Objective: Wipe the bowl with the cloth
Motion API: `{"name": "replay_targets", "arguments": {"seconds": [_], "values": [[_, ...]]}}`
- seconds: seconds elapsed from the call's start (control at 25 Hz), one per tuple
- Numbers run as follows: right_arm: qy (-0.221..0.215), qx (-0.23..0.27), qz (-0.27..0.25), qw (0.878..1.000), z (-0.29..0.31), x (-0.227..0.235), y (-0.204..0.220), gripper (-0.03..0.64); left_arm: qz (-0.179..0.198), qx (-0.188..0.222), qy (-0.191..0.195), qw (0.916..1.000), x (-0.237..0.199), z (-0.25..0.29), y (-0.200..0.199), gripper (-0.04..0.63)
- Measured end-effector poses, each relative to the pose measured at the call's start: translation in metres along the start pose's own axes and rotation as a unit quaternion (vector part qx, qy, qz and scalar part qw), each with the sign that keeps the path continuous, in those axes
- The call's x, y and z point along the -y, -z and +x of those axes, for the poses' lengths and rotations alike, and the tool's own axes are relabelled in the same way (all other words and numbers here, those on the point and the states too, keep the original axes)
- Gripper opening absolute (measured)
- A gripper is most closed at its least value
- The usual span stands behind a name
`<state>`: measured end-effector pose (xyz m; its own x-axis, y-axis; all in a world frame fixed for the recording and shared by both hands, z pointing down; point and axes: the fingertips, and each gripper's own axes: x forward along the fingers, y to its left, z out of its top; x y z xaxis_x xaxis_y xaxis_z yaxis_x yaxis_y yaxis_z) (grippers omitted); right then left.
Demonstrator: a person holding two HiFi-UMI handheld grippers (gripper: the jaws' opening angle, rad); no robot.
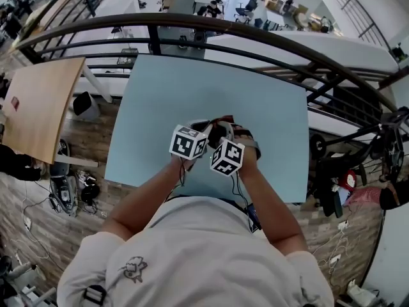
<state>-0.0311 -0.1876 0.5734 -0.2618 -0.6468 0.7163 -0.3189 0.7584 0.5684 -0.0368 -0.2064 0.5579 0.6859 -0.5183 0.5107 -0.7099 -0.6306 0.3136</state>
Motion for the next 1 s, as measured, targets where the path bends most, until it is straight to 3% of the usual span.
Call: {"name": "replay_targets", "arguments": {"seconds": [0.2, 0.36, 0.56, 0.8, 1.0], "values": [[-0.032, 0.023, 0.015, 0.999, 0.001, -0.012, -0.014, 0.095, -0.005, 0.021, -0.012, 0.9997, -0.012, -0.005, -0.014, 0.026], [-0.064, 0.039, 0.035, 0.997, -0.003, -0.020, -0.019, 0.095, 0.023, 0.025, -0.017, 0.9993, -0.014, -0.002, -0.021, 0.026], [-0.088, 0.008, 0.037, 0.995, -0.010, -0.027, -0.003, 0.095, 0.052, 0.012, -0.037, 0.9979, -0.027, 0.001, -0.016, 0.026], [-0.044, -0.026, 0.036, 0.998, -0.016, -0.005, 0.014, 0.095, 0.036, -0.002, -0.040, 0.9985, -0.034, -0.001, -0.004, 0.026], [0.013, -0.041, 0.012, 0.999, -0.011, 0.017, 0.013, 0.095, 0.022, -0.007, -0.015, 0.9996, -0.015, -0.002, 0.000, 0.026]]}}
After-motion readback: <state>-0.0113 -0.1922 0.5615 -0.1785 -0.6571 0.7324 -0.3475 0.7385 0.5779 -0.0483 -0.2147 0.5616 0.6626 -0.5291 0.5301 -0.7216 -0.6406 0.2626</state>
